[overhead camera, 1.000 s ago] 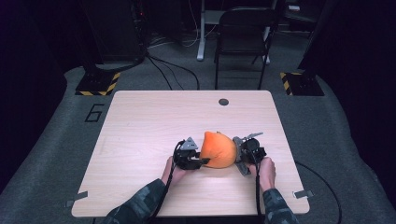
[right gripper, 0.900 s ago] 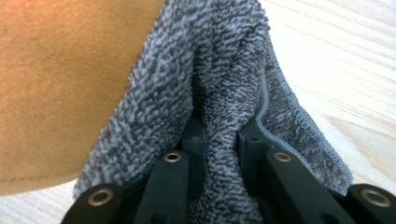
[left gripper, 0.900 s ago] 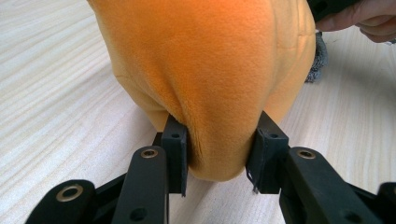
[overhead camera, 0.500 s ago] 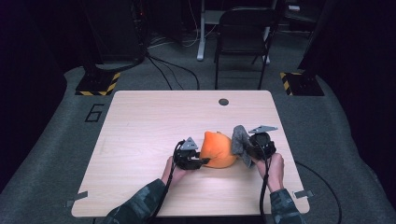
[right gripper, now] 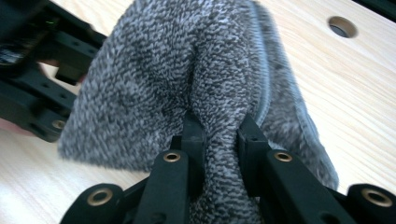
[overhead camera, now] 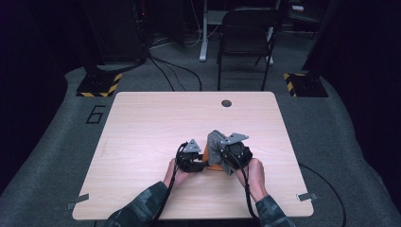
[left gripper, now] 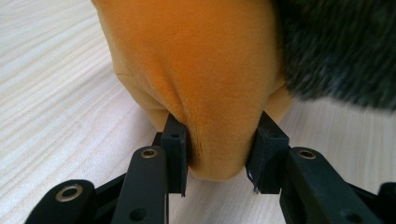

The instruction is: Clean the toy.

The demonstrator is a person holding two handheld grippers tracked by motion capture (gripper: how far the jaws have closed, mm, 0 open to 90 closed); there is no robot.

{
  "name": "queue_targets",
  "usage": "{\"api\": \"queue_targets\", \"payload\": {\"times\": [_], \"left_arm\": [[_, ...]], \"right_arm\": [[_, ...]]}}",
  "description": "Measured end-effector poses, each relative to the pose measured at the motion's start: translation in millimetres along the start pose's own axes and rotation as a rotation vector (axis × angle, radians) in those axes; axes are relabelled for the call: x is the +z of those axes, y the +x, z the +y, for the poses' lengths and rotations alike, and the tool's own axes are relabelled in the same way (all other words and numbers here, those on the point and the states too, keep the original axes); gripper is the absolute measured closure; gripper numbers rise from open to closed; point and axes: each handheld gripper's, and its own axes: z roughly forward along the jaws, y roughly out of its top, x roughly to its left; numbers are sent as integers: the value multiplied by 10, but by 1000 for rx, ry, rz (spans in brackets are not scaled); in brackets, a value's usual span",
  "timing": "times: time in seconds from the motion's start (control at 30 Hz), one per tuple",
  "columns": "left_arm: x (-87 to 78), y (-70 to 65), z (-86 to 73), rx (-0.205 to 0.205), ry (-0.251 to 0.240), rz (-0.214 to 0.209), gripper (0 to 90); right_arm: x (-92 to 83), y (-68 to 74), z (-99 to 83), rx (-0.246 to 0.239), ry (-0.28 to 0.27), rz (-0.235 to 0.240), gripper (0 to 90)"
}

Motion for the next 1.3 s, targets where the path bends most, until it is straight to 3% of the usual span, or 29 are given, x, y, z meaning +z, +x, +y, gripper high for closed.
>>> {"api": "queue_targets", "payload": {"times": [0.2, 0.37, 0.6, 0.73, 0.87, 0.93, 0.97, 1.03, 1.13, 1.23, 1.3], "left_arm": [[14, -3, -1, -7, -10, 2, 637], [5, -9, 0, -4, -1, -3, 636], [16, 12, -5, -17, -10, -8, 636], [16, 9, 0, -7, -7, -3, 636], [9, 11, -7, -10, -4, -2, 635], [13, 13, 3, -4, 1, -1, 636], [17, 10, 3, -2, -4, 2, 636], [16, 2, 0, -6, -5, 7, 635], [22, 4, 0, -5, -9, 8, 635], [19, 11, 1, -9, -2, -1, 633], [25, 5, 0, 4, 4, 12, 626]], "right_arm": [[-30, -244, -151, 58, 26, -30, 771], [28, -485, -312, 134, 73, -44, 770], [311, -702, -547, 210, 177, -64, 769], [478, -756, -650, 212, 245, -62, 767], [382, -797, -614, 215, 228, -101, 768], [180, -849, -537, 211, 173, -121, 769], [47, -865, -478, 240, 126, -130, 770], [-229, -835, -348, 249, 34, -109, 770], [-450, -672, -179, 200, -60, -60, 770], [-282, -458, -120, 138, -8, -23, 770], [-49, -357, -160, 106, 72, -26, 773]]}}
